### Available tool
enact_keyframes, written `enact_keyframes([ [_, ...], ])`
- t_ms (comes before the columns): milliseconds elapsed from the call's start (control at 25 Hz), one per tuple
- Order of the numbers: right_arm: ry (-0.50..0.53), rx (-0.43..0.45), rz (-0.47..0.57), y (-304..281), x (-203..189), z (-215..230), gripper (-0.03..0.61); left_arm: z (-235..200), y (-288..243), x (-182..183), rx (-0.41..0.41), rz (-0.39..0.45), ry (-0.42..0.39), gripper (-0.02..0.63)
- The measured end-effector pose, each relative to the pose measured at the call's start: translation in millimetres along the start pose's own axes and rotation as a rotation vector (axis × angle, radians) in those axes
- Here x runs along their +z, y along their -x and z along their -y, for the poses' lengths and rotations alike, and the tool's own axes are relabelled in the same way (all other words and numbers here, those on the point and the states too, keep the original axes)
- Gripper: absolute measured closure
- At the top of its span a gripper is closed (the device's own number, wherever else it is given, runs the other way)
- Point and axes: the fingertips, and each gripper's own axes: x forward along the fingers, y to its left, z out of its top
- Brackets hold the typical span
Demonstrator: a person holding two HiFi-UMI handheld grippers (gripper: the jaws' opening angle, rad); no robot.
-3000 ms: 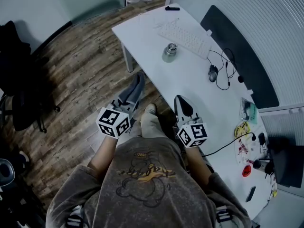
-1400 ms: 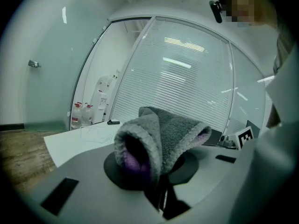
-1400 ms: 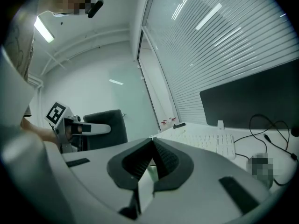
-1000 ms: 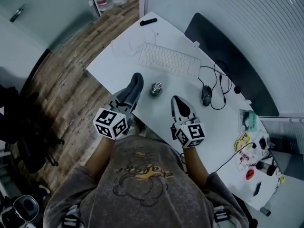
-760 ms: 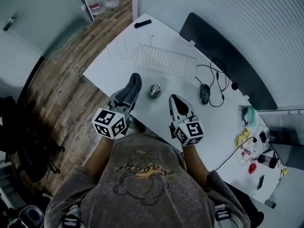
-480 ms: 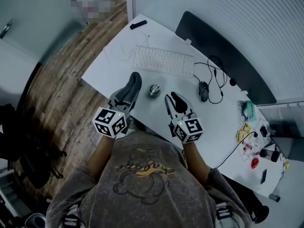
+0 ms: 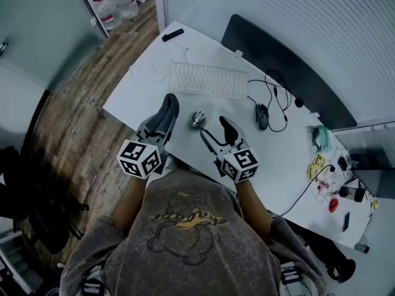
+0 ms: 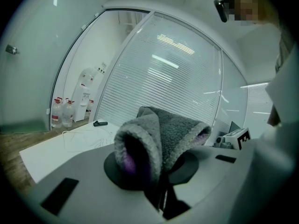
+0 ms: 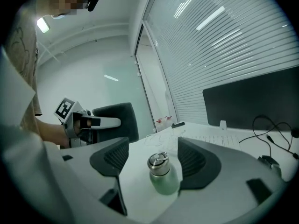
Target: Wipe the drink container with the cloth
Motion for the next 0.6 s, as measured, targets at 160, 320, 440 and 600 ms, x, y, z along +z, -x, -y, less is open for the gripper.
enact_keyframes([
  [160,-0.004,0.0,-0.008,-3,-4,1,0.192,-1,-4,0,-0.006,-0.001,0.003,0.538],
  [320,0.001,0.013,-0.029,-9,-10,2,0.192,-1,-7,-1,-0.009,-0.006,0.004,0.538],
  [440,0.016,0.038,-0.055,-19,-15,1,0.192,-2,-8,-2,-0.009,-0.008,0.006,0.538],
  [600,0.028,0.067,-0.09,-35,-25,1,0.193,-4,-11,-3,-0.002,-0.011,0.018,0.538],
])
